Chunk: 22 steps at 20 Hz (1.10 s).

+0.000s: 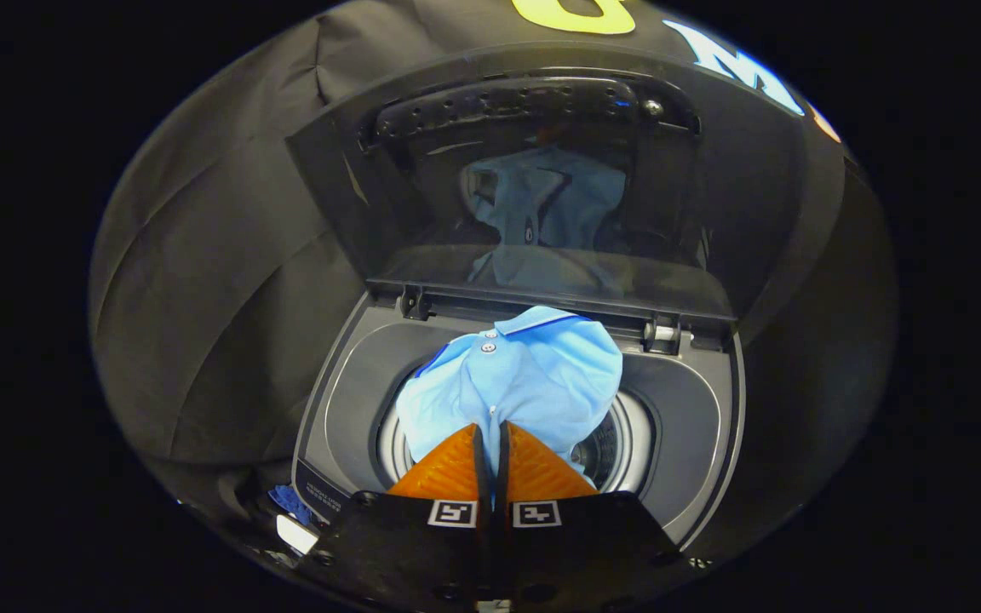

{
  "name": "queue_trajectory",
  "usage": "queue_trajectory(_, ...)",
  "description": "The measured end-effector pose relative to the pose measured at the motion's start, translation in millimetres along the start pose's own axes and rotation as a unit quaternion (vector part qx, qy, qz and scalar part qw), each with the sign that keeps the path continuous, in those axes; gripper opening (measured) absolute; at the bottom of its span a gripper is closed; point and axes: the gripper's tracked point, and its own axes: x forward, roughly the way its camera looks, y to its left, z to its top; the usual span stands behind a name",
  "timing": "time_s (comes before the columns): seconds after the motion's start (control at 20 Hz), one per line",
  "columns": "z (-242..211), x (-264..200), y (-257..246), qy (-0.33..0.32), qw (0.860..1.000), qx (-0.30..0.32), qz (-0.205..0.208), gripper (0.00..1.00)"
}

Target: Put the clothes into the washing machine and then close the washing machine lid.

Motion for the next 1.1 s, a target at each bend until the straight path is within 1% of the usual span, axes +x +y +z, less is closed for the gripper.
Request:
queue_trajectory(0.35, -1.1, -0.3, -0.9, 0.003, 1.0, 0.004, -0.003, 0.02)
queue_trajectory(0.45, -3.0, -1.4, -9.7, 0.007, 1.0, -0.004, -0.025, 0.49)
queue_trajectory(0.5, 5.4, -6.5, -13.8, -0.001, 0.999, -0.01, -0.03, 0.73)
queue_trajectory(0.55, 3.9, -10.4, -10.7, -0.002, 1.0, -0.01, -0.026, 0.97)
queue_trajectory(0.6, 2.6, -7.9, -7.8, -0.002, 1.0, -0.008, -0.021, 0.97)
queue_trajectory(0.75, 10.0, -21.0, -8.3, -0.012, 1.0, -0.01, -0.018, 0.98)
queue_trajectory(0.9, 19.6, -36.9, -1.1, -0.03, 0.999, -0.013, -0.007, 0.98)
queue_trajectory(1.1, 57.8, -77.9, 29.1, -0.087, 0.996, -0.02, 0.021, 0.98)
